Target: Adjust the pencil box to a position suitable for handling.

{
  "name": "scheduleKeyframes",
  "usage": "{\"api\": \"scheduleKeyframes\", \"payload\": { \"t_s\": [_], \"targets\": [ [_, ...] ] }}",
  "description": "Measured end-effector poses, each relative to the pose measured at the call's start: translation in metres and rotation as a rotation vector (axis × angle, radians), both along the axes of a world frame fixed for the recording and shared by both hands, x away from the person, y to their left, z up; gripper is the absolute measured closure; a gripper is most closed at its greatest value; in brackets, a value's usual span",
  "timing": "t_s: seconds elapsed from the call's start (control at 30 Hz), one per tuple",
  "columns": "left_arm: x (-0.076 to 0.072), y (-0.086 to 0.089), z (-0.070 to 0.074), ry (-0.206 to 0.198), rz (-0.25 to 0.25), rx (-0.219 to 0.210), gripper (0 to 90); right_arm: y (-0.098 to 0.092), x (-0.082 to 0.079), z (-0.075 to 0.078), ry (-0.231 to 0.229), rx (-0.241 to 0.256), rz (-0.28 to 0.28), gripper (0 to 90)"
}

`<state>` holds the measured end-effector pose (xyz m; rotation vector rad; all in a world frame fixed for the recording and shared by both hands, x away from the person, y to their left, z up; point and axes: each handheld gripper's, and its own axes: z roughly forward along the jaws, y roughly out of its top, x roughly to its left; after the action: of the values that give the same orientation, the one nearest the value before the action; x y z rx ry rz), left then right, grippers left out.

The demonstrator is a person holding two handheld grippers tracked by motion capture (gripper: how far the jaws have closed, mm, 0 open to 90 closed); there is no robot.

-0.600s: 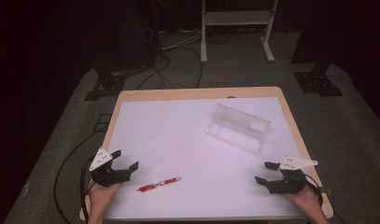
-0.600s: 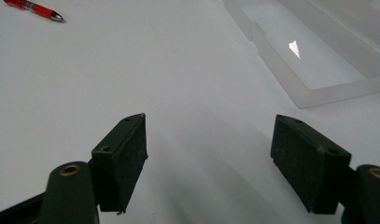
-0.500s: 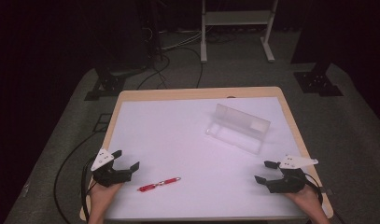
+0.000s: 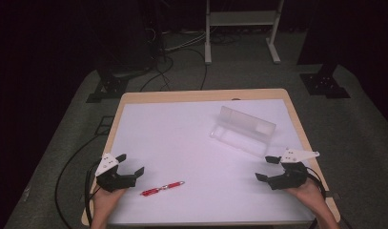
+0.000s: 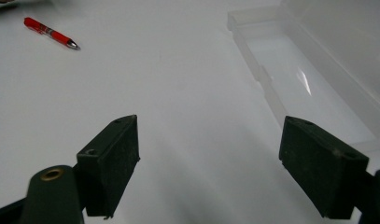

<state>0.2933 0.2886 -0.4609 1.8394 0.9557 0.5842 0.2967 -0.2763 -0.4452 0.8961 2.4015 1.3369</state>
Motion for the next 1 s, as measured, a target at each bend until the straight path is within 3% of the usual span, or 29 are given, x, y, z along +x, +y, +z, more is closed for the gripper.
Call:
{"api": "scheduleKeyframes", "payload": {
  "t_s": [0.57,1.0],
  "targets": [
    [-0.002,0.002,0.002,-0.006,-0.004,-0.011,7.4,0.027,0.036,0.033,-0.026,-0.066,0.053,16.6],
    [-0.005,0.002,0.005,-0.025,-0.005,-0.015,7.4,0.04,0.057,0.042,-0.018,-0.11,0.081,16.0]
  ]
}}
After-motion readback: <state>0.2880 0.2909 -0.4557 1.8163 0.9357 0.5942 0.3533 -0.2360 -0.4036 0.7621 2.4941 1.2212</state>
